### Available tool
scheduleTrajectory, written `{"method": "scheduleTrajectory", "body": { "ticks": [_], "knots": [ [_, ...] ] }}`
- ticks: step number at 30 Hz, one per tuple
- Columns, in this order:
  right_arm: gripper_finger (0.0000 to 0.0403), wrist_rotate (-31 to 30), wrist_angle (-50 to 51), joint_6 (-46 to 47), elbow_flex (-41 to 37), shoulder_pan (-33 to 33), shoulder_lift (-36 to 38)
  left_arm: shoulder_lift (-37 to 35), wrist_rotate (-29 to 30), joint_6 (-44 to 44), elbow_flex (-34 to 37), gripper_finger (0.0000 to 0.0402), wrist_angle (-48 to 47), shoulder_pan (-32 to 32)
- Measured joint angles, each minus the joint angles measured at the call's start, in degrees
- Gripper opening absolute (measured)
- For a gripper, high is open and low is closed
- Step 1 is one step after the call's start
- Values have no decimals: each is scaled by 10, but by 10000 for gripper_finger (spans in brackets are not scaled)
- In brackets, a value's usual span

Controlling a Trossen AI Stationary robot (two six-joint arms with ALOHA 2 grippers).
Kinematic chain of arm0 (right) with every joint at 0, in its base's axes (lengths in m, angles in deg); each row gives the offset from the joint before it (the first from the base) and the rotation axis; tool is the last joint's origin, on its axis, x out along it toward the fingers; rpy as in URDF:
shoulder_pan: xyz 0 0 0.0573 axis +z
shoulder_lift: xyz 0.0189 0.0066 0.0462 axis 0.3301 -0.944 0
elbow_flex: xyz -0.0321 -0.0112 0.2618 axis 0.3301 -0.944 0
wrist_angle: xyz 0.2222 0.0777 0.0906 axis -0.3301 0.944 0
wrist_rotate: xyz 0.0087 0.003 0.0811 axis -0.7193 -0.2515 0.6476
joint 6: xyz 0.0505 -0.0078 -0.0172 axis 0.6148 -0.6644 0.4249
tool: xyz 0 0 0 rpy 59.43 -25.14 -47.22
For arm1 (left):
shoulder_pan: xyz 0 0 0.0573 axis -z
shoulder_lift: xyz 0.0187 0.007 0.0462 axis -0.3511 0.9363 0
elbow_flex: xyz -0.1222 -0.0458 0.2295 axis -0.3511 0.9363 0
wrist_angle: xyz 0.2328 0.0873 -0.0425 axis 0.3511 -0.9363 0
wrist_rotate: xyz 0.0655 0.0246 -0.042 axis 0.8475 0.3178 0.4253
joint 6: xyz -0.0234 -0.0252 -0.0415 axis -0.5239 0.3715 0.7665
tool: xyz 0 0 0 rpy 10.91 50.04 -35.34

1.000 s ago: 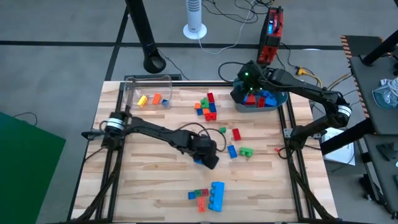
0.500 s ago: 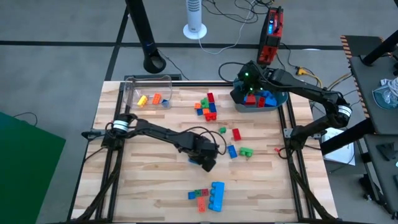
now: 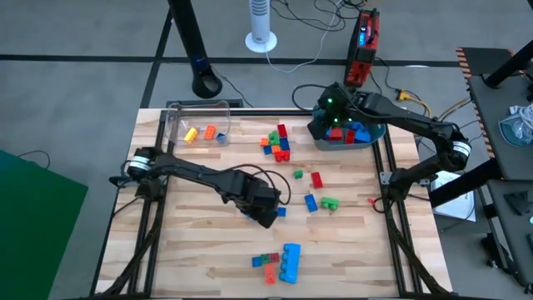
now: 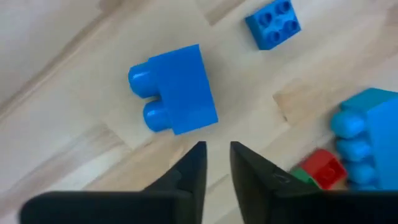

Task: Sort blocks by size
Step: Put the big blue game piece into the blue bin

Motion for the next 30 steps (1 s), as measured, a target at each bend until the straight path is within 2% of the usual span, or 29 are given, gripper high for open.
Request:
{"method": "scheduleTrajectory", "body": {
  "ticks": [3, 8, 11, 14, 19, 30],
  "knots": [
    [177, 0, -1, 0, 0, 2, 0, -17, 17, 9, 2, 99, -6, 2],
    [171, 14, 1, -1, 0, 3, 0, -18, 97, 29, 5, 189, -15, 0],
    [168, 33, 9, 0, 0, 4, 0, -10, 101, 49, 6, 236, -15, 1],
    [164, 40, 11, -1, 0, 5, 0, -3, 101, 60, 6, 266, -13, 3],
    [158, 40, 12, 0, 0, 5, 0, 2, 105, 71, 6, 288, -10, 3],
    [148, 40, 14, -1, 0, 5, 0, 2, 123, 71, 10, 290, -4, 3]
  ]
}}
